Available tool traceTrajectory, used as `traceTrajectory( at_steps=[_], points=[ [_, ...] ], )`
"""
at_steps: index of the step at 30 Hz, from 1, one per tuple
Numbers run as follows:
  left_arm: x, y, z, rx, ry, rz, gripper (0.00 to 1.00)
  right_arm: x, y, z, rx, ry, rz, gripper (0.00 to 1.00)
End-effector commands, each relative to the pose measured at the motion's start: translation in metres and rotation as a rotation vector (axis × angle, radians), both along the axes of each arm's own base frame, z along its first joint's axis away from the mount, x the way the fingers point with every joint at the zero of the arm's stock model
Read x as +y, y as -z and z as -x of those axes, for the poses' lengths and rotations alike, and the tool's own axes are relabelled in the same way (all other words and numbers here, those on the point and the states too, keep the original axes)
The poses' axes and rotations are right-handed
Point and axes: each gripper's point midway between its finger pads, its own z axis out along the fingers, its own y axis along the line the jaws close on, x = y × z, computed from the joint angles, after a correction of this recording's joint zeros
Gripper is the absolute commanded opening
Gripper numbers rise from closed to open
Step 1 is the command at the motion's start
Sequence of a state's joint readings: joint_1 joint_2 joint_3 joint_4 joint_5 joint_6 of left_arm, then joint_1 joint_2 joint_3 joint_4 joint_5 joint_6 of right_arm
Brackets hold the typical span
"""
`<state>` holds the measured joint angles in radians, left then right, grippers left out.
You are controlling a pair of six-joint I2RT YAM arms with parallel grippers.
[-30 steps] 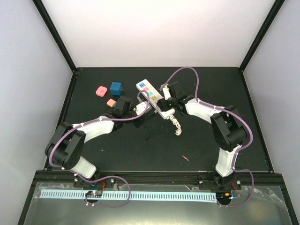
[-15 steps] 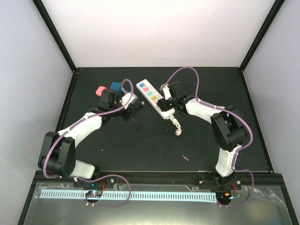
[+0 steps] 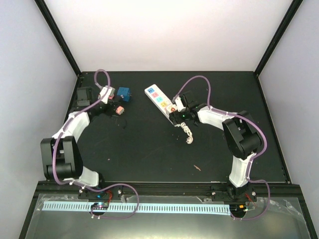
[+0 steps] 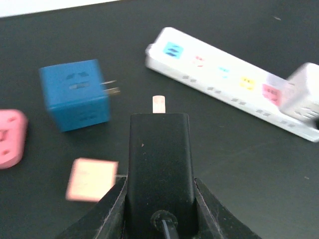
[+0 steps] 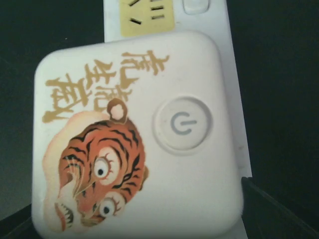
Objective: Pull the plug off the socket
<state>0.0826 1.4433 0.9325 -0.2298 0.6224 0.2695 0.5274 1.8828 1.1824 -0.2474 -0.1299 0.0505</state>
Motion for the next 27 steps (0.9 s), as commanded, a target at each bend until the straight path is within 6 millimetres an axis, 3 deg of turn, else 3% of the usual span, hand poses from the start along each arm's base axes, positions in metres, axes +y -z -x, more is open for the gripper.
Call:
traceTrajectory(
  at_steps=[1, 8, 12, 19, 27],
  points=[
    [0.047, -0.001, -0.023, 0.055, -0.106, 0.069, 0.11, -0.009, 0.013, 0.013, 0.064, -0.001, 0.028, 0.86],
    [0.13, 0.03, -0.05, 0.138, -0.292, 0.138, 0.14, -0.006, -0.005, 0.011, 0.024, -0.005, -0.001, 0.94],
    [0.163, 0.045, -0.059, 0.183, -0.361, 0.177, 0.16, -0.004, -0.019, 0.009, -0.006, -0.012, -0.021, 0.97],
    [0.184, 0.068, -0.068, 0.299, -0.399, 0.248, 0.21, -0.003, -0.045, 0.007, -0.069, -0.018, -0.046, 1.0],
    [0.184, 0.092, -0.072, 0.415, -0.376, 0.297, 0.25, -0.007, -0.076, 0.003, -0.168, -0.017, -0.064, 1.0]
  ],
)
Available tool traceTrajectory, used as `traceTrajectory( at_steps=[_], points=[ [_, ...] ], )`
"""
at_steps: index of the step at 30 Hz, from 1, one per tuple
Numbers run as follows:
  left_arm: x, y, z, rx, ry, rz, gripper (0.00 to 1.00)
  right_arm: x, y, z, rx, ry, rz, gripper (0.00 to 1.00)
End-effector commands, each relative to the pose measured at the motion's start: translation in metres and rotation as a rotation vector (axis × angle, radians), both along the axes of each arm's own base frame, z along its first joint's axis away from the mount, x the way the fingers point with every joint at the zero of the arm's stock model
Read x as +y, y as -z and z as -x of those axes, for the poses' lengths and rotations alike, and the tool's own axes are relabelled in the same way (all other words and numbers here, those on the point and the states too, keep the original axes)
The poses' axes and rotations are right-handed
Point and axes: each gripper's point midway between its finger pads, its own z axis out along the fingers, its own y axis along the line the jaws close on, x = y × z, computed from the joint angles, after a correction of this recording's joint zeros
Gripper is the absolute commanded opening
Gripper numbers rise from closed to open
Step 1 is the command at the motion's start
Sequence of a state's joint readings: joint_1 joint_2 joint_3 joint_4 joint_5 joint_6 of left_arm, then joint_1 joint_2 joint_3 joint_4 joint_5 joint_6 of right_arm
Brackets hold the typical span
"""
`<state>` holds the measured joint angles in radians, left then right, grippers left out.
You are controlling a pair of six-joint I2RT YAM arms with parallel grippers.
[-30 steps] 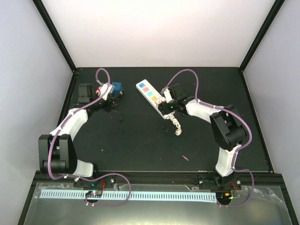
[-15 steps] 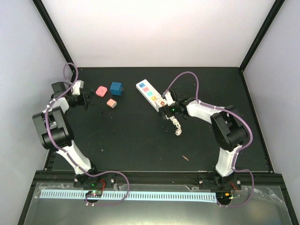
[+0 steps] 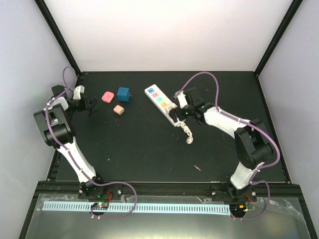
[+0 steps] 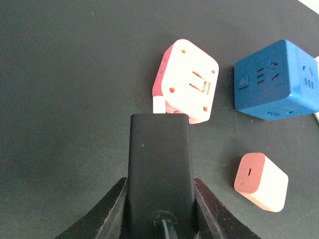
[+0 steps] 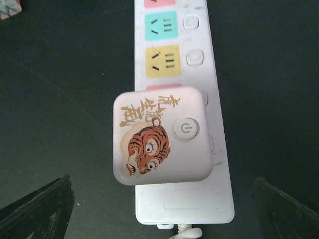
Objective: Pull the plug off the socket
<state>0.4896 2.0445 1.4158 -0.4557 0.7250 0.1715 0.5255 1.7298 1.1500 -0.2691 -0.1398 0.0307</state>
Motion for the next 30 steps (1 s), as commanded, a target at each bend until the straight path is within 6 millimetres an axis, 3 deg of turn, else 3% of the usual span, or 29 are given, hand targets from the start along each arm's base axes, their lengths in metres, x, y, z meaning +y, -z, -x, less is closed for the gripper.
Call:
traceTrajectory(
  at_steps=[1, 10, 18, 23, 30],
  points=[
    [-0.004, 0.003, 0.0, 0.049, 0.017, 0.073, 0.25, -0.005, -0.027, -0.005, -0.091, 0.01, -0.021, 1.0],
    [-0.004, 0.021, -0.001, 0.124, 0.016, 0.113, 0.32, -0.022, -0.05, -0.006, -0.171, 0.002, -0.044, 1.0],
    [-0.004, 0.032, 0.007, 0.176, 0.008, 0.117, 0.53, -0.032, -0.049, -0.005, -0.128, -0.023, -0.104, 1.0],
    [0.005, 0.027, 0.008, 0.164, -0.024, 0.056, 0.61, -0.028, -0.045, -0.001, -0.098, -0.057, -0.112, 1.0],
    [0.006, 0.007, 0.013, 0.108, 0.0, -0.027, 0.62, -0.025, -0.044, 0.002, -0.086, -0.079, -0.119, 1.0]
  ],
)
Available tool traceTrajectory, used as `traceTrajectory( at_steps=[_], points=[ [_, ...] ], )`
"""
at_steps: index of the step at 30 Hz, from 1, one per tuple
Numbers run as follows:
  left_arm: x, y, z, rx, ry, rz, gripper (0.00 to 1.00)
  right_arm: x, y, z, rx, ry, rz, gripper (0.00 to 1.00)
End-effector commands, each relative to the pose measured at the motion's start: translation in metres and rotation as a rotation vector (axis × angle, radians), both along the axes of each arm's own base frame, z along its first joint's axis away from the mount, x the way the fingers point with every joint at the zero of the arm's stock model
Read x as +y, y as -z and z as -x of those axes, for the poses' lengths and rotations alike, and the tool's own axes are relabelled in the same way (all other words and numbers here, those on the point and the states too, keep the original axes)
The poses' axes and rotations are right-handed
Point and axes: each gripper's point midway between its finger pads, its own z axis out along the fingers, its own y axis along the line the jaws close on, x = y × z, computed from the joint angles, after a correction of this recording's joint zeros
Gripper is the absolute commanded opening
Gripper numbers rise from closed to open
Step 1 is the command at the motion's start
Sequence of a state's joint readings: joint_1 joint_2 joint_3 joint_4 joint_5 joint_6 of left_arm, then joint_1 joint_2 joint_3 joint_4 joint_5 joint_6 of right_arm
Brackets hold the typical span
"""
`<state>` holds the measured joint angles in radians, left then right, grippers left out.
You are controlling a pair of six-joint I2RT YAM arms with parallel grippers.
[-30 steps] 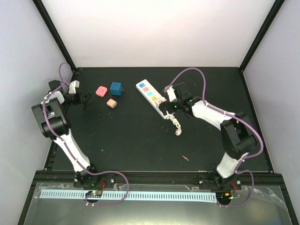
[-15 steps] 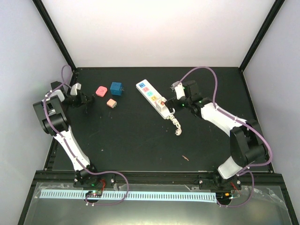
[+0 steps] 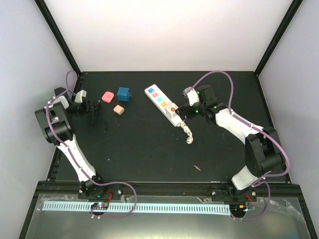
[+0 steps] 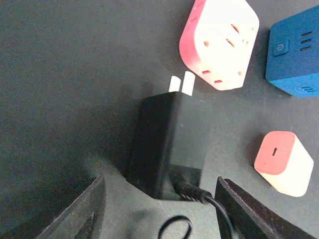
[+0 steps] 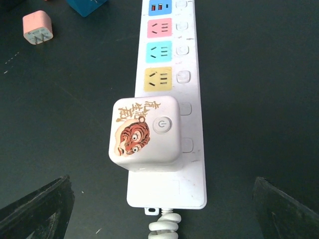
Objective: Pull the plug off the socket
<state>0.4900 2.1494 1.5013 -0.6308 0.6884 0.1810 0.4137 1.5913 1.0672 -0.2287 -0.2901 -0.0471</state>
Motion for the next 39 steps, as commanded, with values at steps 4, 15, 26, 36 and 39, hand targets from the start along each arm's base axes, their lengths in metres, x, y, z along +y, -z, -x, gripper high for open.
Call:
traceTrajectory(
  at_steps=[4, 15, 26, 36, 39],
  points=[
    [0.001, -0.057, -0.001, -0.169, 0.085, -0.158, 0.68, 0.004, -0.005, 0.002, 0.005, -0.042, -0.038, 1.0],
    [-0.079, -0.146, -0.006, -0.443, 0.313, -0.407, 0.77, -0.017, -0.012, -0.001, 0.039, -0.016, -0.156, 1.0],
    [-0.226, -0.176, 0.028, -0.623, 0.648, -0.467, 0.97, -0.038, -0.015, -0.01, 0.057, 0.03, -0.206, 1.0],
    [-0.33, -0.148, 0.056, -0.606, 0.837, -0.354, 0.97, -0.056, -0.02, -0.017, 0.063, 0.079, -0.226, 1.0],
    [-0.356, -0.135, 0.061, -0.585, 0.866, -0.329, 0.97, -0.058, -0.022, -0.018, 0.062, 0.085, -0.231, 1.0]
  ],
)
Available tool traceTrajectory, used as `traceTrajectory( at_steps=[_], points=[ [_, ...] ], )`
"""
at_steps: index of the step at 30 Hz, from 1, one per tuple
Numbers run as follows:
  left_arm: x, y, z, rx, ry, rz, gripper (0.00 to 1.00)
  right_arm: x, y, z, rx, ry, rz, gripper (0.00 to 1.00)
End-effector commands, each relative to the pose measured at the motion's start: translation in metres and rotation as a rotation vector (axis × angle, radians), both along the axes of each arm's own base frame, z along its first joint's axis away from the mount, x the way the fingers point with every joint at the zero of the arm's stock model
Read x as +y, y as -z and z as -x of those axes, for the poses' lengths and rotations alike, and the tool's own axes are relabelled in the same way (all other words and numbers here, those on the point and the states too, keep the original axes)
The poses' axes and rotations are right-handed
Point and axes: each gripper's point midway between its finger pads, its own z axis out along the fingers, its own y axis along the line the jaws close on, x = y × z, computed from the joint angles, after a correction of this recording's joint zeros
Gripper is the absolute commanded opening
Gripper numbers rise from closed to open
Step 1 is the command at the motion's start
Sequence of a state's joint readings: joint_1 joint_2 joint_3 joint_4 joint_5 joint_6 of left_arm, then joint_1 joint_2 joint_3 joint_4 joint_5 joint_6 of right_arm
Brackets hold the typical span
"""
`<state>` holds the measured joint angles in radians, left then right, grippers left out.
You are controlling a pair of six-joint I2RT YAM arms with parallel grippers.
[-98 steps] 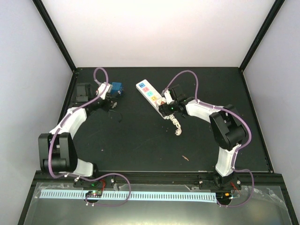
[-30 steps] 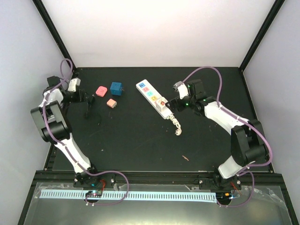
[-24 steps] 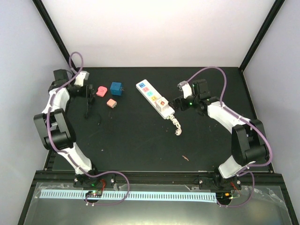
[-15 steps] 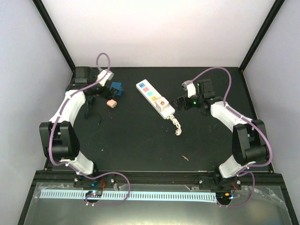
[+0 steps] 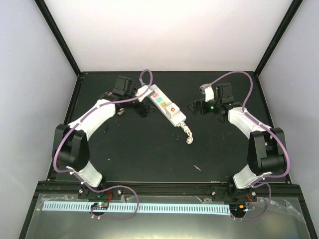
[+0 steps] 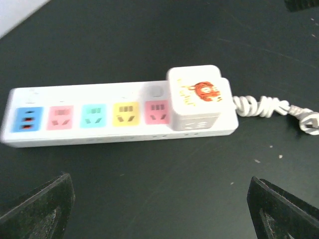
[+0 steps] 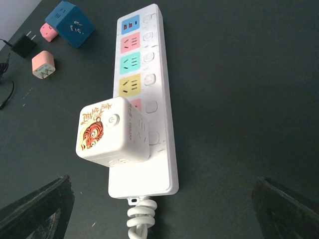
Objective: Pull the plug off the socket
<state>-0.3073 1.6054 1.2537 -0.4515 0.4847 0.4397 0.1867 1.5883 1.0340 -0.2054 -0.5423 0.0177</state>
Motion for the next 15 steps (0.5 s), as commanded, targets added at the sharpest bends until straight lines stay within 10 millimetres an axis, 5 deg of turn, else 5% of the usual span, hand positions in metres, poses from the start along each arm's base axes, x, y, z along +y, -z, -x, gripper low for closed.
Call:
traceTrajectory(
  at_steps=[1, 15],
  points=[
    [-0.036, 0.019, 0.001, 0.035, 0.021, 0.007, 0.97, -0.003, -0.018, -0.001, -0.03, 0.008, -0.033, 1.0],
    [-0.107, 0.059, -0.011, 0.089, 0.008, -0.008, 0.98, -0.009, -0.018, -0.002, -0.019, 0.018, -0.048, 1.0]
  ],
)
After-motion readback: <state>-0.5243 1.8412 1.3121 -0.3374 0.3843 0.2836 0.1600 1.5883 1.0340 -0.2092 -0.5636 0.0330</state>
